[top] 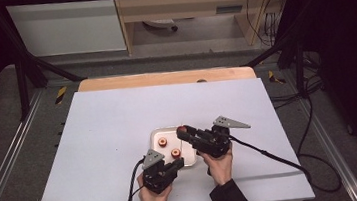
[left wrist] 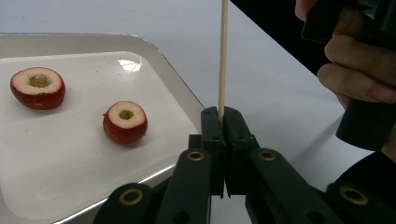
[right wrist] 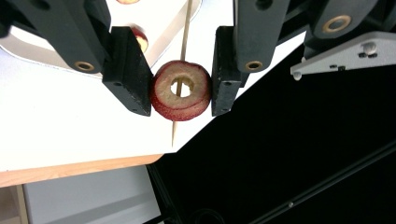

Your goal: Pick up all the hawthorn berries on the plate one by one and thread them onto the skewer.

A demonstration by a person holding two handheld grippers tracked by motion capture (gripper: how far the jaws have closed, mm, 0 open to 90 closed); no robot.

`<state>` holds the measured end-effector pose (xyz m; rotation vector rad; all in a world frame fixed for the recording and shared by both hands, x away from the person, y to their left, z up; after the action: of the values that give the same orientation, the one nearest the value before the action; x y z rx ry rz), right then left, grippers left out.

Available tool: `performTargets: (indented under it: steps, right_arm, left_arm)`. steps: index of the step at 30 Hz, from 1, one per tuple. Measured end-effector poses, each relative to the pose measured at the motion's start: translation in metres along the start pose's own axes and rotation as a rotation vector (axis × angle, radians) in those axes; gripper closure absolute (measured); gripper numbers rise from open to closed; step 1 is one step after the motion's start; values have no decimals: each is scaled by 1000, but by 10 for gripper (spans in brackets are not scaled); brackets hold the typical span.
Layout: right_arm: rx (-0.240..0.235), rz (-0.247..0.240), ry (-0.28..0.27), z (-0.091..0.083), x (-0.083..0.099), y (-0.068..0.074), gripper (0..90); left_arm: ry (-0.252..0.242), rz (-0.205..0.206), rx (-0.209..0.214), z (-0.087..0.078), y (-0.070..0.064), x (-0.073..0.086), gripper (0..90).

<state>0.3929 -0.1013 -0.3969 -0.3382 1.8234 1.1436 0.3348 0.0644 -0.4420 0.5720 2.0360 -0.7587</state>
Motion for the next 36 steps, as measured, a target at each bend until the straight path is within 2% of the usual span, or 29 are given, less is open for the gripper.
performTargets:
  steps: [2,10,15,25,26,28,29,30,31,32,33,34,35,36]
  right_arm:
    - [-1,6,35,0,3,-1,603]
    - [-17,-11,122,3,24,3,603]
    - [-4,-30,129,1,27,3,602]
    - [-12,-27,160,2,32,3,594]
    - [-15,-32,160,2,31,3,583]
    - [-9,-54,145,1,29,3,494]
    - [-9,-54,145,1,29,3,494]
    - [-8,-75,155,-2,25,2,464]
    - [-8,-75,155,-2,25,2,464]
    - [5,-95,163,-4,21,0,414]
    - [5,-95,163,-4,21,0,414]
    - [10,-98,168,-4,20,0,384]
    - [24,-106,197,-4,17,-4,319]
    - [24,-106,197,-4,17,-4,319]
  left_arm:
    - [-21,-4,-3,-2,1,-3,888]
    - [-17,9,-21,-3,6,-10,888]
    - [-3,25,-19,-1,6,-8,888]
    - [-6,52,-23,-2,8,-7,888]
    - [-9,60,-26,-4,9,-7,888]
    - [-11,72,-39,-7,13,-6,888]
    - [-11,72,-39,-7,13,-6,888]
    - [-10,80,-45,-9,16,-6,888]
    - [-8,83,-50,-10,17,-5,888]
    - [-2,87,-56,-13,21,-3,888]
    - [-2,87,-56,-13,21,-3,888]
    - [0,99,-64,-14,23,-2,888]
    - [8,103,-67,-15,24,-1,888]
    - [10,109,-70,-16,25,0,888]
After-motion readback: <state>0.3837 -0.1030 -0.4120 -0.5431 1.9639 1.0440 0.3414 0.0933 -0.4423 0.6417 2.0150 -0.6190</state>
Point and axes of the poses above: each handheld gripper's, and its own axes: z roughly forward along the jaws, x roughly out of its underside, y roughly to its left, the point moved 3 cm from there along z, roughly forward along the jaws, and after that the axes turned 5 degrees about z, right-handed, at the moved point
